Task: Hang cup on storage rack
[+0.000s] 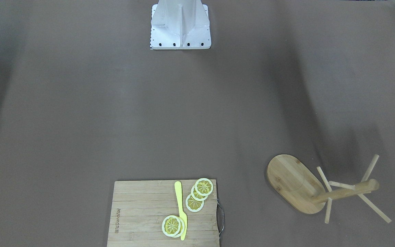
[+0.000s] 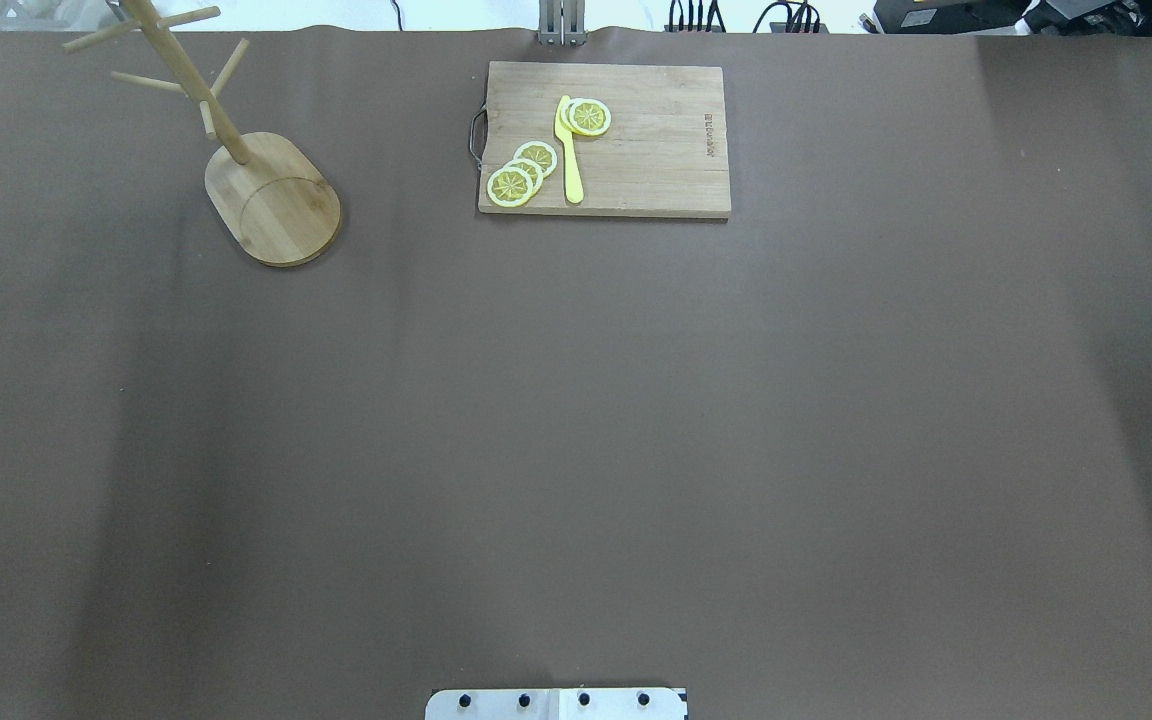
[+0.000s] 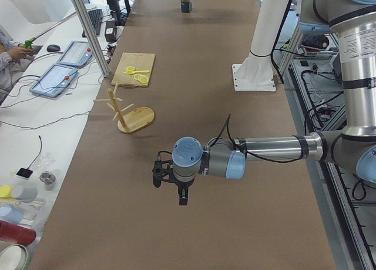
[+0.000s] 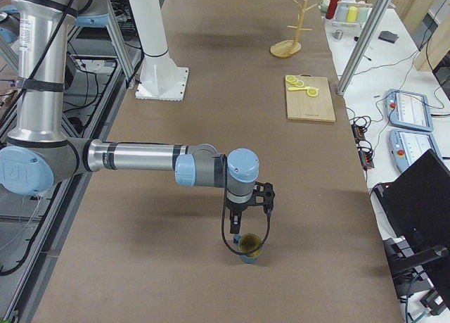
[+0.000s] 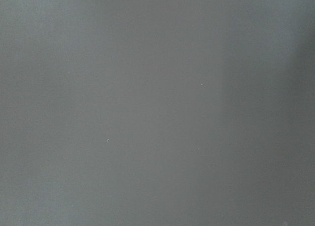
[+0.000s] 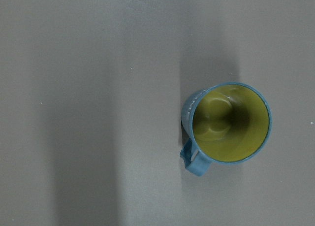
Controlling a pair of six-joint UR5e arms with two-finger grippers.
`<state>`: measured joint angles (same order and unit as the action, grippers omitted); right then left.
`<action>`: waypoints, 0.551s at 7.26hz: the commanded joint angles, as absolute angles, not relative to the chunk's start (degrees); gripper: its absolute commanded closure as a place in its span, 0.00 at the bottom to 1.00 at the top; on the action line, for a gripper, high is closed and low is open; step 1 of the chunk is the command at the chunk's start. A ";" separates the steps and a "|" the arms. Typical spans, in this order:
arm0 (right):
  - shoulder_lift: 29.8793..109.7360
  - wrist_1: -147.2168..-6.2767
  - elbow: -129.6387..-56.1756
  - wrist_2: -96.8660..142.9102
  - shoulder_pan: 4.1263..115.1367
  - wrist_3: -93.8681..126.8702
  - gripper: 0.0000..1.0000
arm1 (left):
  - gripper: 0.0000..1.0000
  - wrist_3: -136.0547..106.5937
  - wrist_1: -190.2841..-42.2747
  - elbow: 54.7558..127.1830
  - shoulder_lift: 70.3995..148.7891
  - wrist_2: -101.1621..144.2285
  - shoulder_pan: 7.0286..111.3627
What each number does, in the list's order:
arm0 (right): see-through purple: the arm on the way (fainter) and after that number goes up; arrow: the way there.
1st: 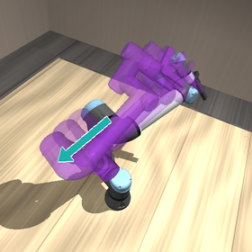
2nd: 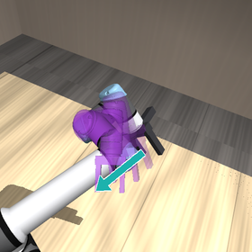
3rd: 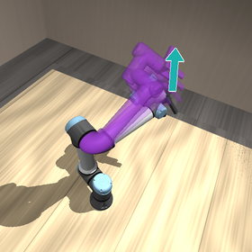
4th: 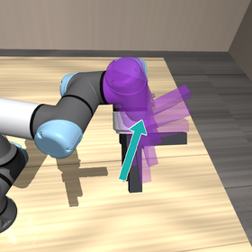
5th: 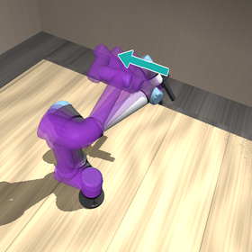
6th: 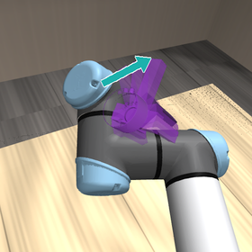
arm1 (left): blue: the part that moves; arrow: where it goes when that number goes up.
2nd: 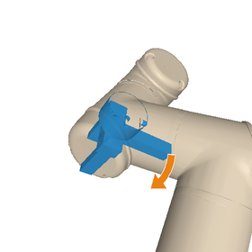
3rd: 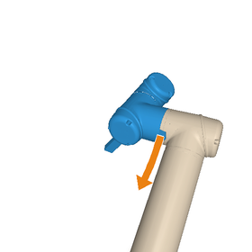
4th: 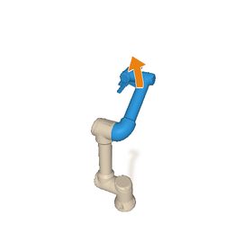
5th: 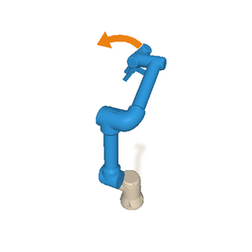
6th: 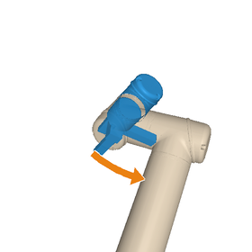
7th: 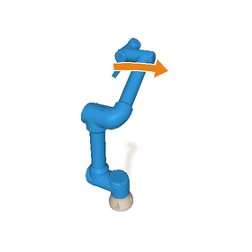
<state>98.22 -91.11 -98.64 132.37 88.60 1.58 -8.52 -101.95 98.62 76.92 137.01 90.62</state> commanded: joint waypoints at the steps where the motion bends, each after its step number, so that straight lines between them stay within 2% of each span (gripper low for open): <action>1: 98.44 -91.14 -98.27 132.28 88.59 1.58 0.00 | 0.02 -8.53 -101.87 98.44 76.90 137.02 90.53; 4: 98.44 -91.14 -97.73 132.80 88.59 1.06 0.00 | 0.02 -8.61 -101.95 98.70 76.90 140.33 90.53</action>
<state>98.45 -91.20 -97.73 132.64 88.59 1.45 -8.54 -101.88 98.56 76.90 137.90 90.53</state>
